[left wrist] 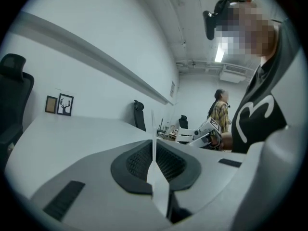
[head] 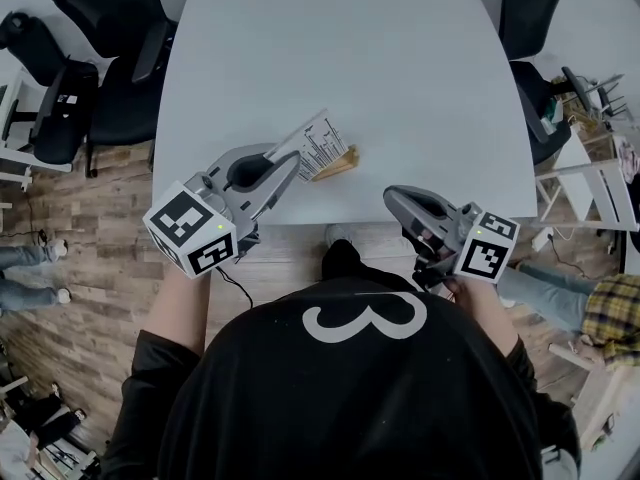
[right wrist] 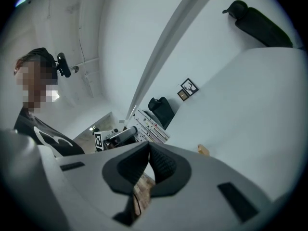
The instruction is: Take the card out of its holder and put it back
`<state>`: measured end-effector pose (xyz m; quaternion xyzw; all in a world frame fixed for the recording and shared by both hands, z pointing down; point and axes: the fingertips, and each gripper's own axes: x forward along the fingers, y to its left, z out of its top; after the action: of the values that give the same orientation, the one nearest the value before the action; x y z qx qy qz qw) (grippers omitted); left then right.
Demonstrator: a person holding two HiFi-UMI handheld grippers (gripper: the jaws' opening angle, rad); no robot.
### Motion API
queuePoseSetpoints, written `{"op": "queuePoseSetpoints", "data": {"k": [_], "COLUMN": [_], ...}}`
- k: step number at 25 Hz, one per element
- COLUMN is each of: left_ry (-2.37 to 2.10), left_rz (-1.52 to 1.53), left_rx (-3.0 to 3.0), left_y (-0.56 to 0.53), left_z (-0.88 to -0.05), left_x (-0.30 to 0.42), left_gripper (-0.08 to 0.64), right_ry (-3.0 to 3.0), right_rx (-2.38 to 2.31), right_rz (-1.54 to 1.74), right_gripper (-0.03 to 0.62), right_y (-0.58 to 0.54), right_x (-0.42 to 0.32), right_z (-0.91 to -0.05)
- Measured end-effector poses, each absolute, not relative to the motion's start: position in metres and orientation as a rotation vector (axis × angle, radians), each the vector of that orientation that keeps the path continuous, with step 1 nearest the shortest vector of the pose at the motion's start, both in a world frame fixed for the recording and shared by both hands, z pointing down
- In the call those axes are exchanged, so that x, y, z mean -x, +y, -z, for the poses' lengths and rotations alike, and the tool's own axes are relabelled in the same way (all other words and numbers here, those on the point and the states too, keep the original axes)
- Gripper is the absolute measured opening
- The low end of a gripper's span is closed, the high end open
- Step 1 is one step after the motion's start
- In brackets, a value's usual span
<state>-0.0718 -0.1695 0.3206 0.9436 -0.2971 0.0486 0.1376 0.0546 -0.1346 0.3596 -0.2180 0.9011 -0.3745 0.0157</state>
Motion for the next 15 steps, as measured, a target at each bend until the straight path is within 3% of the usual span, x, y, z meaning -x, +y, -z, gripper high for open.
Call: {"op": "queuePoseSetpoints", "data": {"k": [15], "left_ry": [-0.882], "left_rz": [-0.015], "left_rx": [-2.499], "left_y": [-0.05], "left_z": [-0.318], "left_x": [0.086], "left_gripper": [0.026], "right_ry": [2.809], "right_rx": [0.608], "right_rz": [1.003], "right_gripper": [0.009], "right_y": [-0.051], "right_x": [-0.024], "right_z": [-0.336]}}
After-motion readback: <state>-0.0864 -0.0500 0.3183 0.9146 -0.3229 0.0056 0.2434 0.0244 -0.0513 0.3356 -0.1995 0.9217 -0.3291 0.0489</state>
